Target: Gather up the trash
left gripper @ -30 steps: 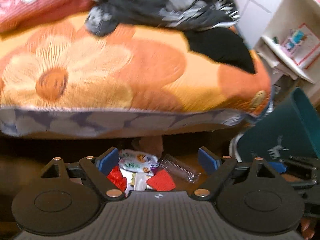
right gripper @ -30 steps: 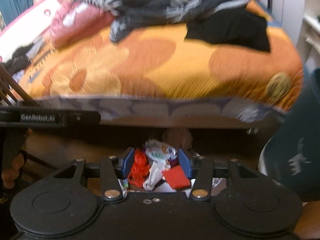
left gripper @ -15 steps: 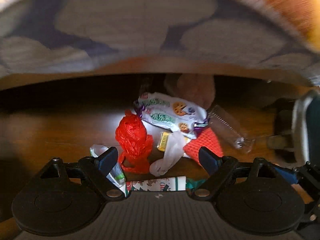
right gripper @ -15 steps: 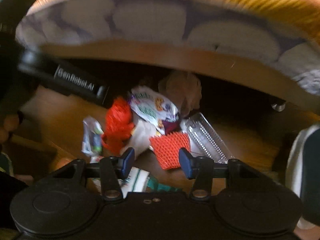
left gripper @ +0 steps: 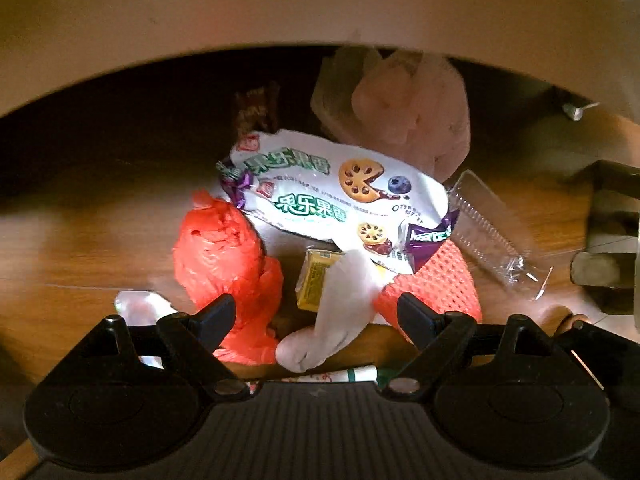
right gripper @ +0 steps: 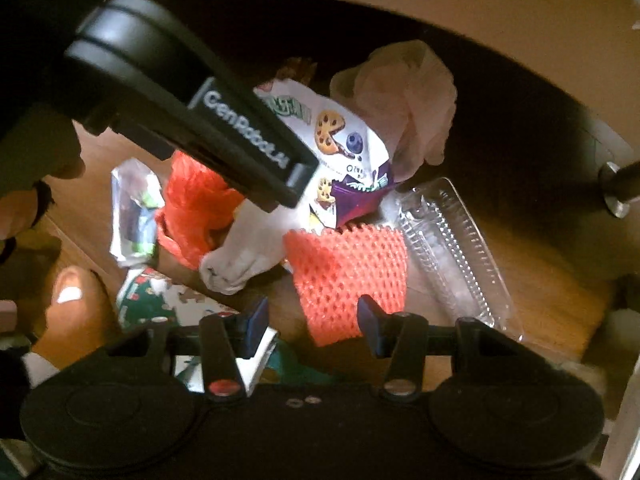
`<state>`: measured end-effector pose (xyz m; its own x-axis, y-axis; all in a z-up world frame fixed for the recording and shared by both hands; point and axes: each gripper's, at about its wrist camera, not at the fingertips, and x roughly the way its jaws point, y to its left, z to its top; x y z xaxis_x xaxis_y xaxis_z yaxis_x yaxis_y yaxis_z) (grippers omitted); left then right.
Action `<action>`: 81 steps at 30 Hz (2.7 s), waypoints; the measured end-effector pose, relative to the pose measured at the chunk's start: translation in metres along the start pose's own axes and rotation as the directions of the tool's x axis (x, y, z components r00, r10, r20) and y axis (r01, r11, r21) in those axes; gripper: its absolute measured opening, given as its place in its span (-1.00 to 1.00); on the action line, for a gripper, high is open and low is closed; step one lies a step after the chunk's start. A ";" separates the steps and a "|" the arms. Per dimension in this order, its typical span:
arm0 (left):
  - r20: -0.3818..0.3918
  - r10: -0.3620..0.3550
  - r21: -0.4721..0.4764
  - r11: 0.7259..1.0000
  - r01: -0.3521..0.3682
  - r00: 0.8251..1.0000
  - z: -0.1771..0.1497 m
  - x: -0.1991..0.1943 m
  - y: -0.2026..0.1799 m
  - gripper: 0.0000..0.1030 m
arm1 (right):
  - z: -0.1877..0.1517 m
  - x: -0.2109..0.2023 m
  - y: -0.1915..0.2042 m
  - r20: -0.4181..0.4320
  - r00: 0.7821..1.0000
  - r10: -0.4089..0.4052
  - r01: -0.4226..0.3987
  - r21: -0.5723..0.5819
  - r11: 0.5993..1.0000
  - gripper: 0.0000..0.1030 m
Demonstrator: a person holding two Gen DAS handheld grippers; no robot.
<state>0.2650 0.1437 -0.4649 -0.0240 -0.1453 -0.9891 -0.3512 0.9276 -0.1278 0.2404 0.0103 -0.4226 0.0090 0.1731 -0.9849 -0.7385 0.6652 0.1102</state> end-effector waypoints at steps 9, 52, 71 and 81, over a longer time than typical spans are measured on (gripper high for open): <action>-0.054 -0.044 -0.003 0.999 0.044 0.998 0.001 0.036 0.004 0.16 | 0.002 0.033 -0.001 -0.033 0.999 -0.003 0.001 -0.050 0.999 -0.13; 0.042 -0.090 0.151 0.985 0.083 0.995 -0.049 -0.061 -0.023 -0.87 | -0.016 -0.213 -0.062 0.293 0.956 0.004 -0.098 0.306 0.947 -0.84; -0.144 -0.052 0.009 0.999 0.054 0.988 -0.025 0.073 0.007 0.30 | 0.032 -0.172 -0.091 0.250 0.956 0.154 -0.249 0.409 0.878 -0.84; -0.132 -0.028 0.070 0.997 0.038 0.991 -0.032 0.100 0.006 -0.08 | 0.033 -0.156 -0.086 0.216 0.961 0.174 -0.252 0.421 0.871 -0.84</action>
<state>0.2302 0.1231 -0.5625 -0.1375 -0.2159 -0.9667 -0.2855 0.9432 -0.1701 0.3242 -0.0498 -0.2742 0.0261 0.4390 -0.8981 -0.3613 0.8418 0.4010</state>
